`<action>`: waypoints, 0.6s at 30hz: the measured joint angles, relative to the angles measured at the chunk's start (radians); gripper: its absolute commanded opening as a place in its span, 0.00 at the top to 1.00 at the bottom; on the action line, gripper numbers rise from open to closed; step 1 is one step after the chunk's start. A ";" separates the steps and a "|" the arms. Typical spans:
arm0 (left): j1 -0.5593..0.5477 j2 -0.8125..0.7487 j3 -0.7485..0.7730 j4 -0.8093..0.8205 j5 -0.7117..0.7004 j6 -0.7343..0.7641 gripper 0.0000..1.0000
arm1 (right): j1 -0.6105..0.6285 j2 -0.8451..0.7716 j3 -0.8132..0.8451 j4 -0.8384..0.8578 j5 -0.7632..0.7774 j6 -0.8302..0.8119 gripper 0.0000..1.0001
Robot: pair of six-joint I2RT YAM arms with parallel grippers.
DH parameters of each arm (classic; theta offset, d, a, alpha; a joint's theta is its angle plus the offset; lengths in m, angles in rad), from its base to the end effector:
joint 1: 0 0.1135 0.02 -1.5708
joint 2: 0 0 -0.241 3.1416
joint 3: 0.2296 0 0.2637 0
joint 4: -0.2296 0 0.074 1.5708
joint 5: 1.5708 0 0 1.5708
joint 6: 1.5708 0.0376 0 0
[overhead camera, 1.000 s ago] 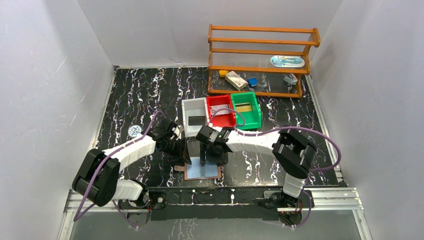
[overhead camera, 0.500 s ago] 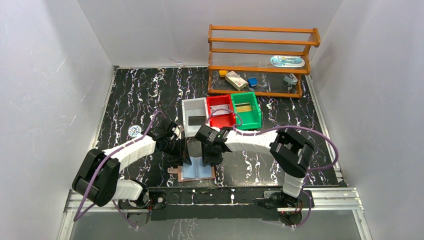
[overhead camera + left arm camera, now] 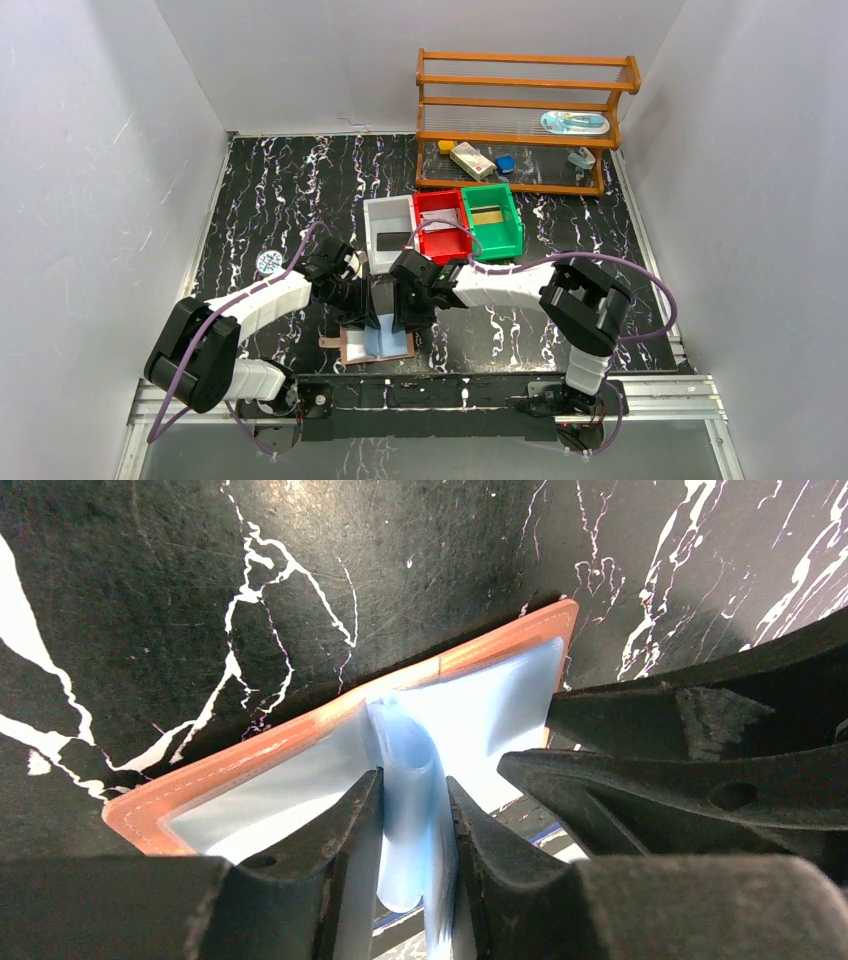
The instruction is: Take the credit cards out of the card holder
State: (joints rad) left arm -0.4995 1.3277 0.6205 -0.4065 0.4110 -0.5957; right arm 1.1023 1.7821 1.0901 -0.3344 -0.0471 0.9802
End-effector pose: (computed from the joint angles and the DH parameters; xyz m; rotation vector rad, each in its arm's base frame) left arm 0.2070 -0.1301 0.1289 0.0010 2.8454 -0.8500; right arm 0.1629 0.3259 0.1361 -0.1905 2.8135 0.7129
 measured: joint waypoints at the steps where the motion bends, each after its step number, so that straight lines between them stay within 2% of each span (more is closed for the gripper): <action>1: 0.000 0.000 0.000 0.002 0.000 0.000 0.78 | -0.003 -0.005 -0.009 0.017 -0.010 0.003 0.60; 8: 0.000 -0.002 -0.003 0.008 0.000 -0.001 0.88 | -0.043 -0.088 -0.133 0.183 -0.108 0.061 0.62; 10: 0.000 -0.005 -0.004 0.010 0.001 -0.003 0.89 | -0.055 -0.093 -0.152 0.219 -0.133 0.074 0.65; 15: 0.000 -0.010 -0.005 0.018 0.003 -0.007 0.91 | -0.064 -0.093 -0.172 0.288 -0.172 0.094 0.80; 18: 0.000 -0.011 -0.005 0.019 0.007 -0.008 0.91 | -0.064 -0.093 -0.183 0.327 -0.193 0.104 0.83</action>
State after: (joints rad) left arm -0.4995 1.3163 0.6159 -0.3878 0.4179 -0.6033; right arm 1.0378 1.6886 0.9073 -0.0074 -0.2401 1.0843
